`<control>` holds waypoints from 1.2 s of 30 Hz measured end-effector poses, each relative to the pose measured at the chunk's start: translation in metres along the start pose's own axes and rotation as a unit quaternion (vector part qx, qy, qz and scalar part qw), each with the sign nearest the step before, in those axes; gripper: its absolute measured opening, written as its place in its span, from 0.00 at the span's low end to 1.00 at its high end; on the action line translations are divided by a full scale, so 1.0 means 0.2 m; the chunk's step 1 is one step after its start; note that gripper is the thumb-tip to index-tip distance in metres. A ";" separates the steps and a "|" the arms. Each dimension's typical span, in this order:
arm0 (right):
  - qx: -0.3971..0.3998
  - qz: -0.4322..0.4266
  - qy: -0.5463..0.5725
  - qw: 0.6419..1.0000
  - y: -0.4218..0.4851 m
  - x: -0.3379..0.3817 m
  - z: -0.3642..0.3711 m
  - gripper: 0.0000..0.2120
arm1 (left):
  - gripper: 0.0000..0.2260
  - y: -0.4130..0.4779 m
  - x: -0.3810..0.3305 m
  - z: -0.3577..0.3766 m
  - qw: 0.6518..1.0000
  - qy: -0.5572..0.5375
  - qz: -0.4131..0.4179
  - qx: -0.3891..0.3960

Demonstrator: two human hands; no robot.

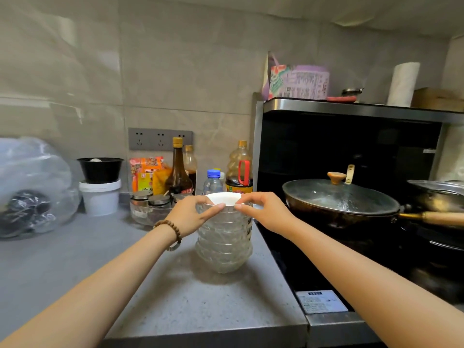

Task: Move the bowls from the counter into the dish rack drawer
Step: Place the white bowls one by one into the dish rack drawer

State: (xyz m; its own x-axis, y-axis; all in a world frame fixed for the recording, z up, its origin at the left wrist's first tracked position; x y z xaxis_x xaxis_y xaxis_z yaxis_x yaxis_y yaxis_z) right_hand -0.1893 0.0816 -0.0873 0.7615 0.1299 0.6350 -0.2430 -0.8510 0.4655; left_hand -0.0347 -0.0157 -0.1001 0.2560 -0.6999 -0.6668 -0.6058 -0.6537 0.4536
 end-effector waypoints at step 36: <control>-0.039 0.149 0.149 0.977 -1.28 -0.41 -0.75 0.14 | 0.22 -0.47 -0.75 1.23 0.914 -0.363 0.063 0.169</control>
State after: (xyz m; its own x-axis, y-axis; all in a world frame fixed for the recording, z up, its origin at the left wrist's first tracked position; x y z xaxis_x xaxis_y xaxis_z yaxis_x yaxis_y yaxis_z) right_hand -0.2794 0.3656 -0.1667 0.4440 0.0343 0.8954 -0.4806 -0.8342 0.2703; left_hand -0.2009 0.2217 -0.1890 -0.3251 -0.3079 -0.8942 -0.8254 -0.3691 0.4272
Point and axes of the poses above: each hand's wrist, its own y-axis towards the middle knuckle, its own z-axis out of the palm, x = y × z, the point moved 6 cm from there along y, towards the middle knuckle, and after that the axes turned 3 degrees about -y, right-handed, at the moved point
